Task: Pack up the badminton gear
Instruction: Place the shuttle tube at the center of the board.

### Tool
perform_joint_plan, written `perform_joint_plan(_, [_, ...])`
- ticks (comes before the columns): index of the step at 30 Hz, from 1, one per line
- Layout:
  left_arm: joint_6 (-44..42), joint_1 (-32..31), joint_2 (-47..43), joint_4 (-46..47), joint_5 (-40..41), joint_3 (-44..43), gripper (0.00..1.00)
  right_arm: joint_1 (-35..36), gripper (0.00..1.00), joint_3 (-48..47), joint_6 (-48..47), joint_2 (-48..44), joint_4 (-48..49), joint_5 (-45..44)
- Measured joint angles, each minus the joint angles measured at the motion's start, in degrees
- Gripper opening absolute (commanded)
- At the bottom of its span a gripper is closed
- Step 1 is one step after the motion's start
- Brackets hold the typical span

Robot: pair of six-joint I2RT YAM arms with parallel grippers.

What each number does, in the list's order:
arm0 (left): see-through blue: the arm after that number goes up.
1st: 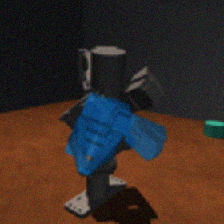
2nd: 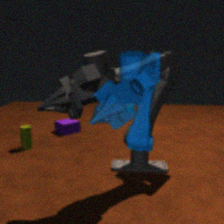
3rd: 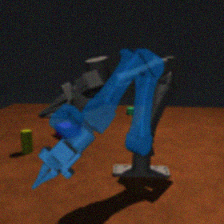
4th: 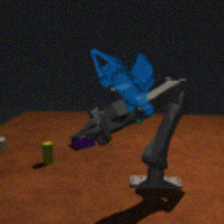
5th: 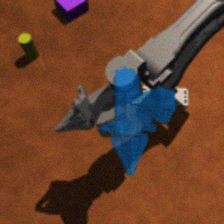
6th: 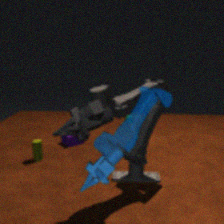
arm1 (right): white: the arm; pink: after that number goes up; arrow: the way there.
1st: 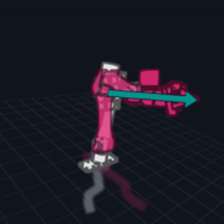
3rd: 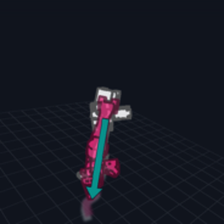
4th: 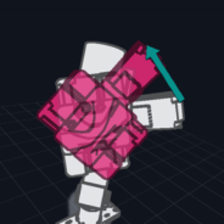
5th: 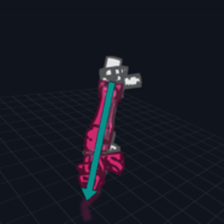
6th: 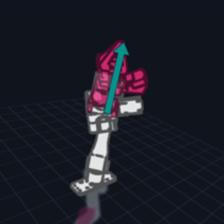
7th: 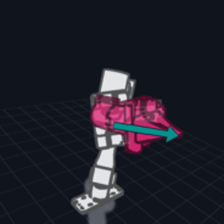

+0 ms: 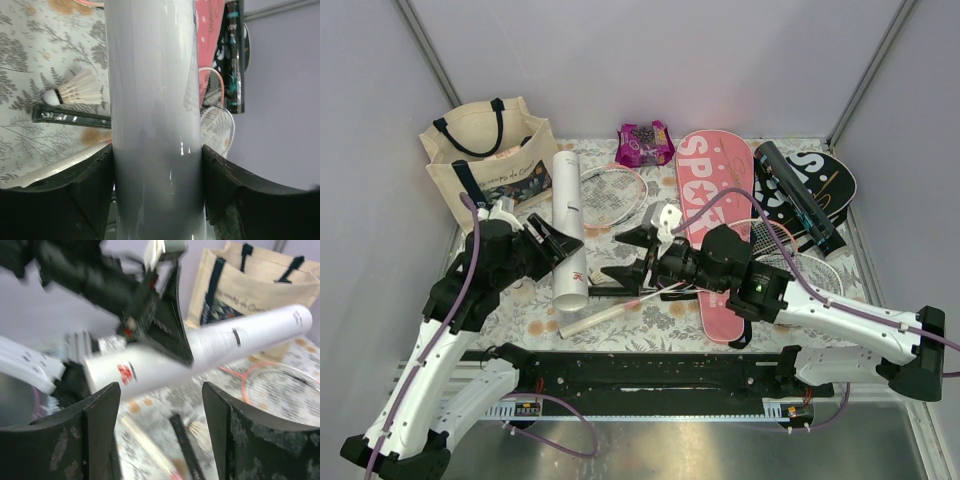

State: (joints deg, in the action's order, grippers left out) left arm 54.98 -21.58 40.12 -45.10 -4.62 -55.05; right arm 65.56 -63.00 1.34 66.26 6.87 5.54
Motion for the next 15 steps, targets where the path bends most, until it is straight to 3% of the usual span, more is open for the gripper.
perform_joint_plan(7, [-0.09,0.0,2.69,-3.32,-10.78,-6.25,0.0,-0.37,0.92,17.18,-28.57,-4.63,8.46,-1.57])
perform_joint_plan(15, [-2.05,0.0,5.73,-7.28,-26.8,-6.95,0.03,-2.58,0.92,14.69,-53.11,-0.68,10.25,0.55])
